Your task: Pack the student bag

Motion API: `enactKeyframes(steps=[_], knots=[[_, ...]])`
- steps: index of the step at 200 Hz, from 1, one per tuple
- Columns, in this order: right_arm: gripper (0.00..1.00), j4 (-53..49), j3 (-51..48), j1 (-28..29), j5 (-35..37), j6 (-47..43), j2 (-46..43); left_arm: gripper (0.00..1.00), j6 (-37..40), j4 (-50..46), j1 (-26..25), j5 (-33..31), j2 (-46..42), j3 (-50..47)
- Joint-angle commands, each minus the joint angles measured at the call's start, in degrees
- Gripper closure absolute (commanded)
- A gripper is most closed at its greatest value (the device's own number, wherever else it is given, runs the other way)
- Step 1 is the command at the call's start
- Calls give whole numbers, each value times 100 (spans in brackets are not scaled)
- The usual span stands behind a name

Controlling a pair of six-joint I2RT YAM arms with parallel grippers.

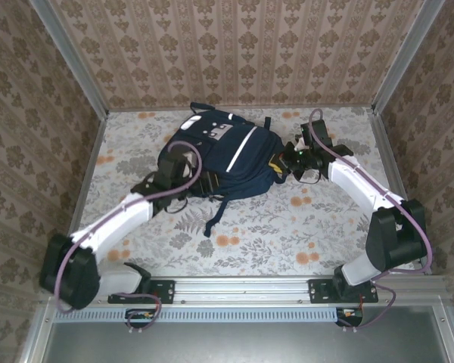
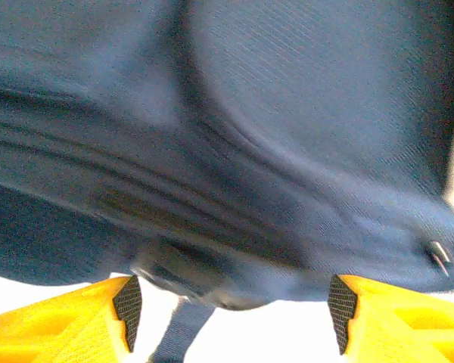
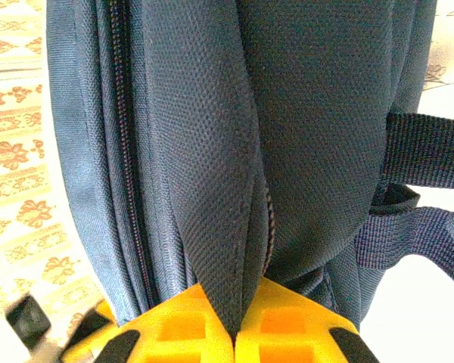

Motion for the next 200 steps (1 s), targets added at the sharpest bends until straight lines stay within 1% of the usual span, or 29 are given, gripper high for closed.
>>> enactKeyframes(steps=[1, 5, 13, 29, 50, 62, 79, 103, 115, 143, 162, 193, 200], knots=[[100, 385, 730, 21, -793, 338, -269, 39, 765, 795, 16, -352, -516, -685], [100, 381, 775, 19, -804, 398, -269, 43, 801, 986, 12, -348, -561, -818], [100, 415, 861, 18, -848, 512, -277, 48, 819, 1240, 3, -351, -652, -1067], [100, 471, 978, 21, -877, 702, -294, 51, 842, 1872, -12, -333, -707, -1516], [100, 553, 1062, 23, -894, 908, -312, 51, 900, 2720, -14, -252, -665, -1928], [100, 582, 1092, 17, -886, 993, -335, 51, 964, 2996, 16, -71, -578, -1998], [100, 591, 1139, 33, -870, 1088, -350, 51, 1016, 3142, 64, 204, -366, -1964], [100, 563, 1195, 39, -841, 1146, -375, 51, 939, 3717, 74, 330, -78, -2103], [100, 582, 1186, 48, -841, 1182, -385, 52, 897, 3859, 73, 354, 88, -2114], [100, 559, 1200, 50, -811, 1204, -414, 58, 902, 4092, 56, 401, 381, -2152], [100, 559, 1202, 51, -793, 1227, -426, 60, 979, 4161, 13, 277, 441, -2216], [100, 554, 1208, 71, -771, 1238, -430, 61, 1116, 4235, -118, 77, 544, -2279], [100, 559, 1220, 76, -756, 1243, -426, 63, 1137, 4221, -141, 71, 568, -2265]])
